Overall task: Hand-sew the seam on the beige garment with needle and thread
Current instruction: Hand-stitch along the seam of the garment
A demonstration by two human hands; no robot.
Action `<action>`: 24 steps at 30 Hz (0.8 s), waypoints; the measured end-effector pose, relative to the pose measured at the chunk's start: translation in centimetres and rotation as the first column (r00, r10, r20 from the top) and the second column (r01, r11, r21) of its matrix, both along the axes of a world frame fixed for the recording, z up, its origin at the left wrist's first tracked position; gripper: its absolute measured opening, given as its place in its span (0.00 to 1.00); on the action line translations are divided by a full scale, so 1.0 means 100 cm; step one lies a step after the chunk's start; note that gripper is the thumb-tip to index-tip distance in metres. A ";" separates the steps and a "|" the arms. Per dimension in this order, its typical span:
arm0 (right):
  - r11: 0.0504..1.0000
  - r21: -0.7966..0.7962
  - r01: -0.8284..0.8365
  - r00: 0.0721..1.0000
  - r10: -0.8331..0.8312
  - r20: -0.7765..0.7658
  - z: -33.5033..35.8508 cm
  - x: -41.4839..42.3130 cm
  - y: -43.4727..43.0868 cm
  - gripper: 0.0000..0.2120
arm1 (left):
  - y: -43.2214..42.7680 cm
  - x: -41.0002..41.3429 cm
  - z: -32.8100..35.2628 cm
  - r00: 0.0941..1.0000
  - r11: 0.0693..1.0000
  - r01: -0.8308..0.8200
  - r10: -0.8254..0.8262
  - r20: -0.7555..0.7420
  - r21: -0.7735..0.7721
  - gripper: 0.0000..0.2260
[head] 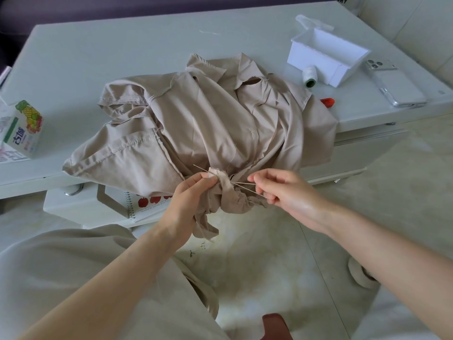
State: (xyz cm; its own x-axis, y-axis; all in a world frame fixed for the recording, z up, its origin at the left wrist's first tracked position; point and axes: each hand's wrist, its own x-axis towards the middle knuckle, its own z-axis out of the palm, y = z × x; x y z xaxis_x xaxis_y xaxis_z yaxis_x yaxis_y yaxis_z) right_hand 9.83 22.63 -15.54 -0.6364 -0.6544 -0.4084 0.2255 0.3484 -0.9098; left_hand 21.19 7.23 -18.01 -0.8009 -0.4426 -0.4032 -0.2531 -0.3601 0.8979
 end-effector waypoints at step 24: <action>0.963 0.260 0.066 0.824 0.095 -0.559 -0.018 -0.008 -0.002 0.02 | 0.003 0.000 0.003 1.000 1.000 0.000 0.000 -0.012 -0.020 0.06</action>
